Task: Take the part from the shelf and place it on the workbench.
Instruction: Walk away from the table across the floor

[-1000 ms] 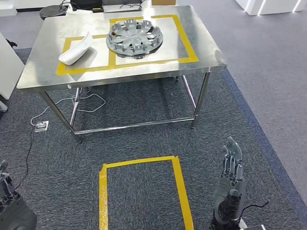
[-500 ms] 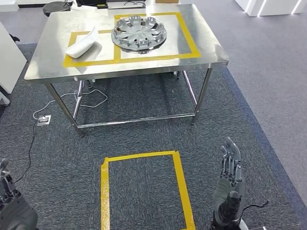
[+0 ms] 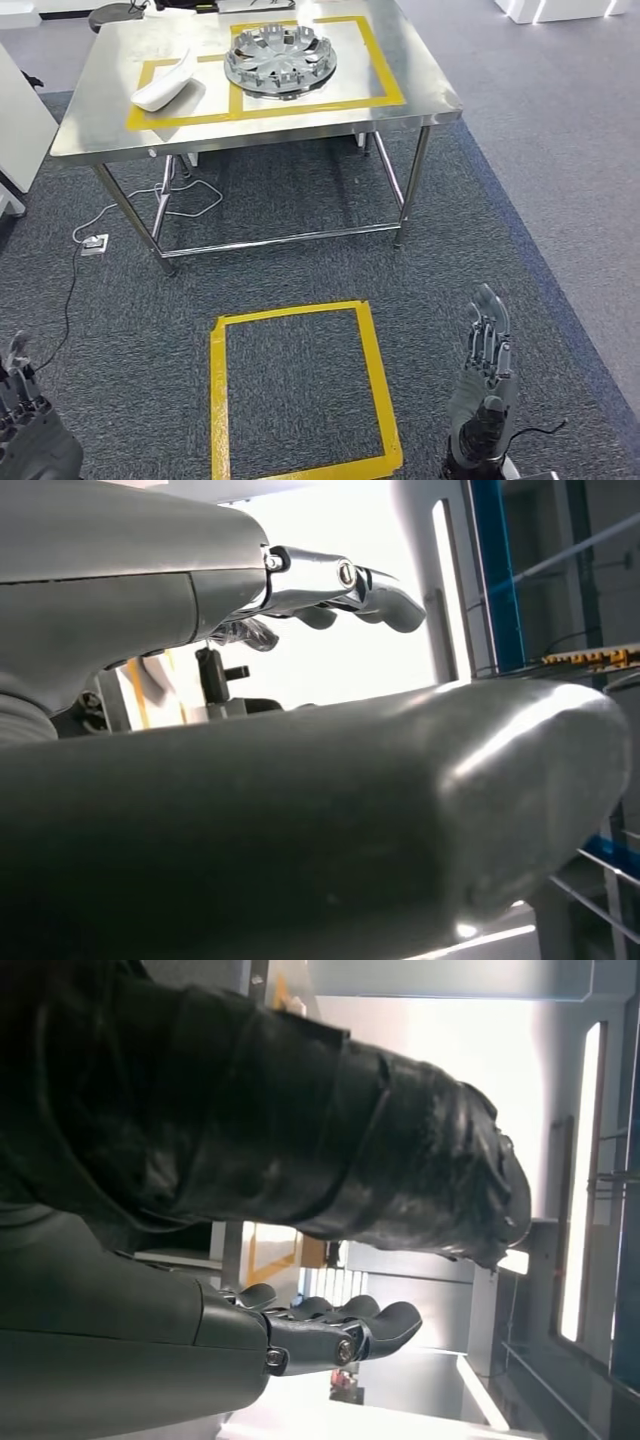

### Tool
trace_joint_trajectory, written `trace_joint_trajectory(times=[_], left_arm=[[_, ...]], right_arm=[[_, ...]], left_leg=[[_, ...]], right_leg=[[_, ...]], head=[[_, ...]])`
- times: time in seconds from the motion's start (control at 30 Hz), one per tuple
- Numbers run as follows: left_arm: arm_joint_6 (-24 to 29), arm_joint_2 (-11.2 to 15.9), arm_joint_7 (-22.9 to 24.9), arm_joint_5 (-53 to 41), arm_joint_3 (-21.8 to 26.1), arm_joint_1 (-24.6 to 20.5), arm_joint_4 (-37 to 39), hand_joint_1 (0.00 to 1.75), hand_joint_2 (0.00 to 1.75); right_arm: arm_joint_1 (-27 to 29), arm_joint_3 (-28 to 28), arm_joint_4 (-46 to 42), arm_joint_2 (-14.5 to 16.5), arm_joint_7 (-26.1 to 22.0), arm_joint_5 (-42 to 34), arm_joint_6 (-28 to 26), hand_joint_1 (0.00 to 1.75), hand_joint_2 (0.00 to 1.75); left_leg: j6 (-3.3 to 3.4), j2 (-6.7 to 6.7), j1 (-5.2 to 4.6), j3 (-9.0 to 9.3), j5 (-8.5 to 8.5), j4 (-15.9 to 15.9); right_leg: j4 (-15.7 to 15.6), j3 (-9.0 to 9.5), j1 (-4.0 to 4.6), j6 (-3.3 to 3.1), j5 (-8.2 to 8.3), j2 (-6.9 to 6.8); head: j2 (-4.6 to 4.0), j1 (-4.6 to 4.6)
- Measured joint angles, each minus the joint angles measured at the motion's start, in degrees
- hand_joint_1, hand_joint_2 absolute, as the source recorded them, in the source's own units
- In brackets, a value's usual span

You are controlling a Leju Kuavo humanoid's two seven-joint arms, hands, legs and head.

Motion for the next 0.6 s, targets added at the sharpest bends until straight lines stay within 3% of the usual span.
trace_joint_trajectory(times=[0.03, 0.13, 0.2, 0.27, 0.3, 0.33, 0.37, 0.4, 0.43, 0.5, 0.53, 0.6], left_arm=[[0.04, 0.01, -0.04, 0.02, 0.00, 0.02, 0.00, 0.00, 0.00], [0.13, 0.03, -0.16, 0.18, -0.01, 0.07, 0.01, 0.00, 0.00], [0.13, 0.02, -0.19, 0.29, -0.04, 0.02, 0.02, 0.00, 0.00], [0.12, 0.01, -0.19, 0.43, -0.08, 0.00, 0.03, 0.00, 0.00], [0.11, 0.02, -0.19, 0.49, -0.09, 0.01, 0.04, 0.00, 0.00], [0.09, 0.02, -0.19, 0.54, -0.10, 0.00, 0.06, 0.00, 0.00], [0.08, 0.02, -0.19, 0.57, -0.10, -0.01, 0.09, 0.00, 0.00], [0.06, 0.02, -0.19, 0.61, -0.11, -0.02, 0.11, 0.00, 0.00], [0.03, 0.02, -0.18, 0.62, -0.11, -0.03, 0.13, 0.00, 0.00], [-0.11, -0.01, -0.17, 0.64, -0.11, -0.12, 0.13, 0.00, 0.00], [-0.26, -0.03, -0.13, 0.64, -0.11, -0.23, 0.13, 0.00, 0.00], [-0.54, -0.06, -0.01, 0.63, -0.10, -0.50, 0.13, 0.00, 0.00]], right_arm=[[-0.01, 0.01, -0.03, 0.00, 0.00, 0.03, 0.00, 0.00, 0.00], [0.01, -0.02, -0.08, 0.00, 0.00, 0.10, -0.01, 0.00, 0.00], [0.04, -0.05, -0.09, -0.01, 0.00, 0.13, -0.04, 0.00, 0.00], [0.08, -0.07, -0.09, -0.01, 0.00, 0.15, -0.07, 0.00, 0.00], [0.09, -0.08, -0.09, -0.01, 0.00, 0.15, -0.08, 0.00, 0.00], [0.11, -0.09, -0.09, -0.01, 0.00, 0.15, -0.09, 0.00, 0.00], [0.12, -0.11, -0.09, -0.01, 0.00, 0.15, -0.10, 0.00, 0.00], [0.11, -0.13, -0.09, -0.02, 0.00, 0.15, -0.11, 0.00, 0.00], [0.09, -0.14, -0.09, -0.02, 0.00, 0.15, -0.13, 0.00, 0.00], [-0.01, -0.15, -0.09, -0.02, 0.00, 0.16, -0.13, 0.00, 0.00], [-0.03, -0.15, -0.09, -0.02, -0.01, 0.17, -0.13, 0.00, 0.00], [0.00, -0.16, -0.09, -0.01, -0.01, 0.17, -0.13, 0.00, 0.00]], left_leg=[[0.23, -0.03, -0.14, 0.82, 0.07, -1.75], [1.06, 0.03, -0.21, 0.12, 0.89, -2.35], [1.87, 0.20, 0.04, -0.83, 1.96, -2.70], [2.33, 0.33, 0.07, -2.05, 2.90, -2.71], [2.38, 0.37, 0.03, -2.67, 3.38, -2.65], [2.37, 0.39, -0.02, -3.28, 3.83, -2.58], [2.31, 0.40, -0.04, -3.88, 4.24, -2.47], [2.21, 0.40, -0.05, -4.43, 4.59, -2.32], [2.07, 0.39, -0.06, -4.84, 4.86, -2.12], [1.62, 0.38, -0.19, -5.46, 5.36, -1.70], [1.32, 0.37, -0.26, -5.63, 5.64, -1.54], [0.68, 0.37, -0.32, -5.83, 6.20, -1.44]], right_leg=[[0.09, -0.22, 0.02, 0.33, 0.30, 0.01], [0.10, -0.66, -0.02, 1.40, 0.95, 0.09], [2.58, -1.99, -0.07, 2.01, -1.78, 0.30], [9.07, -4.20, -0.21, 2.42, -7.00, 0.39], [12.63, -5.04, -0.25, 2.56, -8.84, 0.39], [15.01, -5.29, -0.27, 2.66, -9.55, 0.38], [15.41, -4.54, -0.27, 2.69, -9.04, 0.38], [13.54, -2.68, -0.27, 2.64, -7.65, 0.38], [9.62, 0.19, -0.27, 2.51, -6.02, 0.38], [1.25, 5.72, -0.18, 2.16, -4.76, 0.39], [-1.24, 7.05, -0.11, 1.97, -4.84, 0.41], [-2.29, 7.14, 0.03, 1.48, -4.94, 0.43]], head=[[0.00, -0.03], [0.00, -0.09], [-0.01, 0.14], [0.00, 0.43], [0.00, 0.50], [-0.01, 0.52], [-0.01, 0.53], [-0.01, 0.54], [-0.01, 0.54], [-0.01, 0.50], [-0.01, 0.47], [0.00, 0.39]])
